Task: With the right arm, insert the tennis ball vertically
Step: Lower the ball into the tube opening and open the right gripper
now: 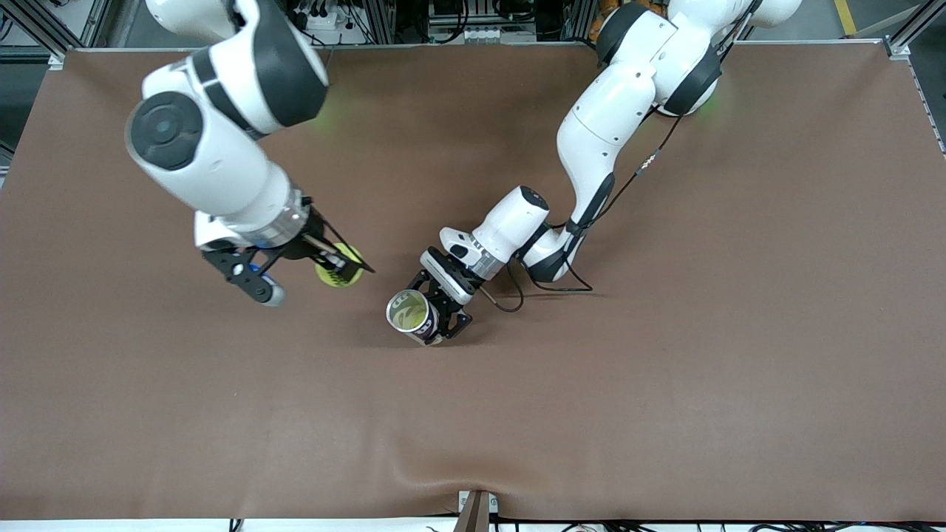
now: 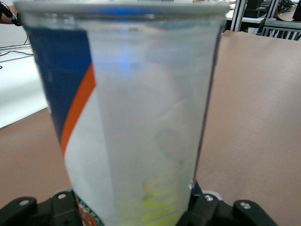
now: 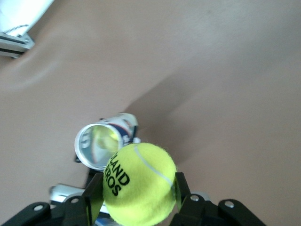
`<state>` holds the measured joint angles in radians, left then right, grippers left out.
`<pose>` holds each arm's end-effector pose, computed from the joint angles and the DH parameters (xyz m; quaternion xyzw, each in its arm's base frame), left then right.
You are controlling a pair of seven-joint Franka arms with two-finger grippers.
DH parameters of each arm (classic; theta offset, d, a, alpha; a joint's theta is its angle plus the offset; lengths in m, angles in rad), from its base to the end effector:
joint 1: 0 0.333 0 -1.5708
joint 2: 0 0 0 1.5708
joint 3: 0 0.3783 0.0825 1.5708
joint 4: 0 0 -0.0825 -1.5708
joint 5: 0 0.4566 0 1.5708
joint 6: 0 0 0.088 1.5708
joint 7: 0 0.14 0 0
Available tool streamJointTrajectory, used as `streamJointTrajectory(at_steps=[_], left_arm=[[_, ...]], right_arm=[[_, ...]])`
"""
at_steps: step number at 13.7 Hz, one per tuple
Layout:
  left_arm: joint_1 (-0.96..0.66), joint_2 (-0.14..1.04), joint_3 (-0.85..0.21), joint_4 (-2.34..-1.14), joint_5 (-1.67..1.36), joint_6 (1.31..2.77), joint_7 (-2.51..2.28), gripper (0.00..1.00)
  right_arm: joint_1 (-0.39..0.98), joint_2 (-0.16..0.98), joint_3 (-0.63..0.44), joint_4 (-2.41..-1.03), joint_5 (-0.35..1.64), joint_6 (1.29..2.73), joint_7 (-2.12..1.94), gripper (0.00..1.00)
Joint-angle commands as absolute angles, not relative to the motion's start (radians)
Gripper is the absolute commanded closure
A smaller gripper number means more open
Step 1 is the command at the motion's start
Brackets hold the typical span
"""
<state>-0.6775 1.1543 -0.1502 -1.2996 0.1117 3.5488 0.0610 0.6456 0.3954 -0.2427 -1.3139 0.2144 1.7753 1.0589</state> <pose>0.6348 -0.6365 0.1315 0.7754 -0.3487 0.4775 0.2218 0.6942 0.3601 0.5427 -0.9421 0.3279 0.0114 0.0700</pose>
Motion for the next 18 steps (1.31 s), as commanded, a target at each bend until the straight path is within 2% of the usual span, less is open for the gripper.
streamJointTrajectory(at_steps=[1,6,18], left_arm=[[-0.684,1.149,-0.146,-1.296,0.095,3.554,0.055,0.21],[-0.687,1.147,-0.144,-1.296,0.095,3.554,0.055,0.21],[-0.689,1.147,-0.147,-1.295,0.094,3.554,0.055,0.21]], right_arm=[[0.696,0.460,-0.259,-1.264,0.226,1.834,1.166,1.00],[0.722,0.540,-0.262,-1.209,0.216,1.887,1.219,1.00],[0.727,0.577,-0.264,-1.207,0.195,1.925,1.220,1.00]])
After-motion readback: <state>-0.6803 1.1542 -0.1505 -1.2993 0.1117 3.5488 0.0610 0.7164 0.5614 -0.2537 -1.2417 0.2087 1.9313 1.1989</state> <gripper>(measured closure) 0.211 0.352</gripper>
